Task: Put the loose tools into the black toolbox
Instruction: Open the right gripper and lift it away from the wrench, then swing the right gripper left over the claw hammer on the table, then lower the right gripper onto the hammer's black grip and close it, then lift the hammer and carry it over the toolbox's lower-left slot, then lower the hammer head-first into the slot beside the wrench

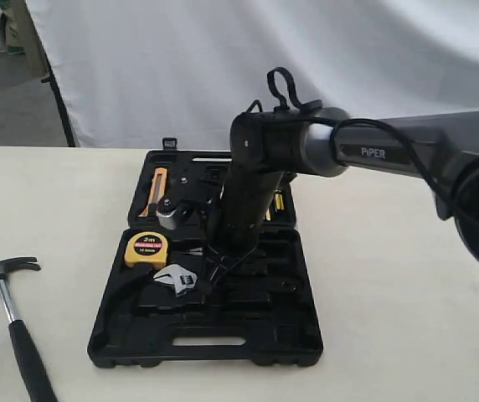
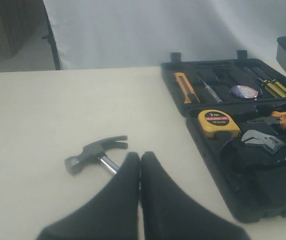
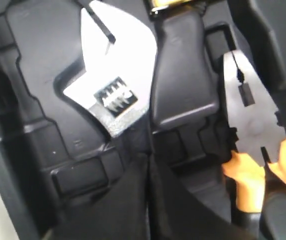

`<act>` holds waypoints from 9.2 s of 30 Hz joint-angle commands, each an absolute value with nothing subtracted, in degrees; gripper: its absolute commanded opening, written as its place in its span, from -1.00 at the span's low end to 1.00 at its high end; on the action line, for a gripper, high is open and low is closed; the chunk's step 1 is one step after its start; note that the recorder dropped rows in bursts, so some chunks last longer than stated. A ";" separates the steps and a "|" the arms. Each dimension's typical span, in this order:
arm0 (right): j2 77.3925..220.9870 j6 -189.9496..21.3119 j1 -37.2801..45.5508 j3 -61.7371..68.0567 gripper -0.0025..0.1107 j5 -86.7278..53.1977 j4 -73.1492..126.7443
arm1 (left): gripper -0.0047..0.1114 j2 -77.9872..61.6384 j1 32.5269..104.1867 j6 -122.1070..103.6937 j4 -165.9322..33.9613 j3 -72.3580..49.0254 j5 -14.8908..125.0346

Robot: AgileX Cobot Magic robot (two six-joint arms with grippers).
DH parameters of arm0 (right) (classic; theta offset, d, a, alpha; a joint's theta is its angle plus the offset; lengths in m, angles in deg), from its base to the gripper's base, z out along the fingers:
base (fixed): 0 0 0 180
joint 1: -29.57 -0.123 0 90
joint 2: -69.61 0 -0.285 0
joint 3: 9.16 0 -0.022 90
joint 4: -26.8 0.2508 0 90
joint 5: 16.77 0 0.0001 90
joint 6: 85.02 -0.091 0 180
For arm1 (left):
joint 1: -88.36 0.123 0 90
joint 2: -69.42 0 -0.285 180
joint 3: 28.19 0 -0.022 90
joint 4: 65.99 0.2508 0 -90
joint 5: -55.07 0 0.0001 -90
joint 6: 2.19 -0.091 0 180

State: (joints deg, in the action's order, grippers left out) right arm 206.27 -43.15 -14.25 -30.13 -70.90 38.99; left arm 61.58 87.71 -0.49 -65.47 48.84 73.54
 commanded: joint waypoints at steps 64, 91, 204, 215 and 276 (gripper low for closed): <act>209.40 -43.37 -19.51 -29.81 -0.95 -58.81 39.30 | -0.91 61.64 87.31 -0.42 -65.62 49.03 73.39; 204.27 -49.83 -31.46 -29.81 -0.05 -45.03 51.94 | -0.91 61.64 87.31 -0.42 -65.62 49.03 73.39; 189.02 -46.03 -31.19 1.39 0.11 -62.59 32.89 | -0.91 61.64 87.31 -0.42 -65.62 49.03 73.39; 189.40 -45.94 -31.88 -6.32 0.10 -59.50 45.05 | -0.91 61.64 87.31 -0.42 -65.62 49.03 73.39; 187.09 -8.19 -19.49 -7.14 -0.96 -71.66 64.03 | -0.91 61.64 87.31 -0.42 -65.62 49.03 73.39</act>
